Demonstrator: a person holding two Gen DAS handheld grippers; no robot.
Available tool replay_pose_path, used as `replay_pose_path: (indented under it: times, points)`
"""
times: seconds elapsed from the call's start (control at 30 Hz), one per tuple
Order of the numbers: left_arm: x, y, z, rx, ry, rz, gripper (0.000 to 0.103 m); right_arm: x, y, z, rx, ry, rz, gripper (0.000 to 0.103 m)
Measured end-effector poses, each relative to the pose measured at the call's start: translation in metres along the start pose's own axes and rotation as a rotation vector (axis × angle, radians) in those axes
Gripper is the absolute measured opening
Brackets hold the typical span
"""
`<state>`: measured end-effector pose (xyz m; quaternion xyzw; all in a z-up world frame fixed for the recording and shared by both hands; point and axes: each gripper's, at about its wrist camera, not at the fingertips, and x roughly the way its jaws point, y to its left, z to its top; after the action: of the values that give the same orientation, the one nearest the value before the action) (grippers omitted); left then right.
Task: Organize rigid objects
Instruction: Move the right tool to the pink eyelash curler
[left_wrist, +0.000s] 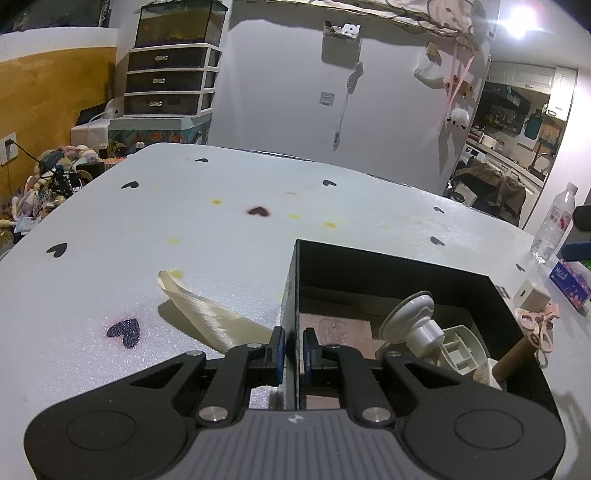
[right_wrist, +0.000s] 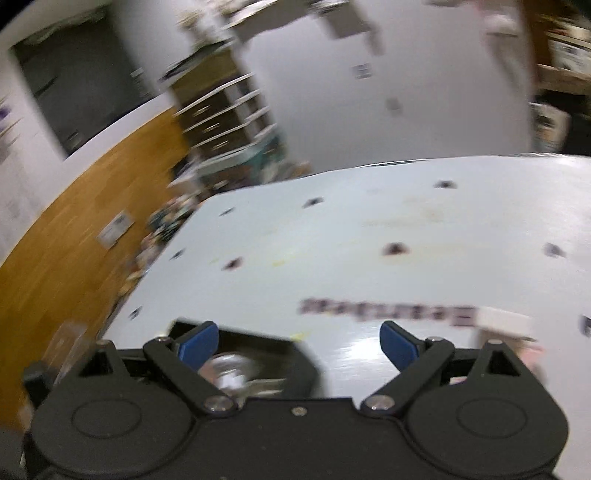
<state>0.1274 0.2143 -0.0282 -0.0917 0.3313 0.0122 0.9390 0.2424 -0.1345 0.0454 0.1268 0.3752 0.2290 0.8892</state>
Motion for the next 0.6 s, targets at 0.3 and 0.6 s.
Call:
replay_pose_path:
  times: [0.3, 0.6]
  points:
    - [0.001, -0.006, -0.001, 0.025, -0.006, 0.029, 0.01, 0.016, -0.08, -0.027, 0.3, 0.013, -0.175, 0.088]
    - [0.003, -0.008, -0.002, 0.024, -0.005, 0.035, 0.01, 0.04, -0.115, -0.055, 0.622, 0.031, -0.164, 0.066]
